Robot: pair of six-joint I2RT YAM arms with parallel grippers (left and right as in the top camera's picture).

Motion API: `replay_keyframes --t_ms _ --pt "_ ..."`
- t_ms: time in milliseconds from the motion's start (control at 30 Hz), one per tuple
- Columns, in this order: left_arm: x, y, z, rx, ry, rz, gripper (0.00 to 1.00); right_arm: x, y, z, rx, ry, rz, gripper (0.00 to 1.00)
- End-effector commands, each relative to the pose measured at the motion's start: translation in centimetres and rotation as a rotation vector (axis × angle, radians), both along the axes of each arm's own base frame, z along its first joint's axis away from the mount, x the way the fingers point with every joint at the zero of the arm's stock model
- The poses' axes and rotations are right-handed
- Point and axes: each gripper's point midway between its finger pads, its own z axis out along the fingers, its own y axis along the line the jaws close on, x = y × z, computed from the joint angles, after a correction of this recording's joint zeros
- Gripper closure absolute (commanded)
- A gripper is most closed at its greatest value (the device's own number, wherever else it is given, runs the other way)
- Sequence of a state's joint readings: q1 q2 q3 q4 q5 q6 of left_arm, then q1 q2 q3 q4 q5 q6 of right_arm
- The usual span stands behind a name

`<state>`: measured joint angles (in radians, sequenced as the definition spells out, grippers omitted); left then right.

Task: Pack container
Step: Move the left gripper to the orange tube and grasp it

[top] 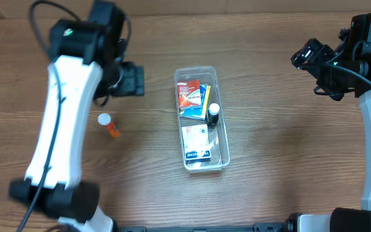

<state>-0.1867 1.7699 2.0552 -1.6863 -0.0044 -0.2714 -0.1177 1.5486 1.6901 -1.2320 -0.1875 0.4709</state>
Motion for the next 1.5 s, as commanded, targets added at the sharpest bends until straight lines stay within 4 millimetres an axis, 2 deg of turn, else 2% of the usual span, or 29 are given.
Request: replay_keyframes --t_ms 0,133,400,467,633,933,1033,1133,1300,1333,1467 --pt "-3.6 4.0 2.3 0.082 -0.076 0.045 0.0 0.1 0.1 0.5 0.006 -0.015 0.002 0.0" --pt "-5.3 4.7 -0.2 0.061 -0.005 0.052 0.0 0.1 0.1 0.5 0.006 -0.015 0.002 0.0" --pt "-5.0 6.7 -7.4 0.073 0.094 0.124 0.0 0.1 0.1 0.5 0.005 -0.015 0.003 0.0" --pt "-5.0 7.4 -8.6 0.078 0.1 0.143 0.0 0.1 0.1 0.5 0.006 -0.015 0.002 0.0" --pt "-3.7 8.5 -10.6 0.087 0.056 0.139 0.0 0.1 0.1 0.5 0.006 -0.015 0.002 0.0" --pt "-1.3 6.5 -13.7 -0.019 -0.012 0.056 0.03 0.1 0.1 0.5 0.006 -0.015 0.002 0.0" --pt "-1.1 6.6 -14.3 -0.017 0.002 0.056 0.08 0.1 0.1 0.5 0.005 -0.015 0.003 0.0" --pt "-0.8 6.6 -15.0 -0.015 0.014 0.028 0.22 0.1 0.1 0.5 0.006 -0.015 0.002 0.0" --pt "-0.8 6.5 -16.5 -0.014 0.063 0.024 0.31 0.1 0.1 0.5 0.005 -0.015 0.003 0.0" --pt "-0.8 6.5 -16.9 -0.015 0.073 0.026 0.42 0.1 0.1 0.5 0.006 -0.015 0.002 0.0" --pt "-0.5 6.6 -16.7 -0.014 0.059 0.027 0.55 0.1 0.1 0.5 0.006 -0.015 0.002 0.0"
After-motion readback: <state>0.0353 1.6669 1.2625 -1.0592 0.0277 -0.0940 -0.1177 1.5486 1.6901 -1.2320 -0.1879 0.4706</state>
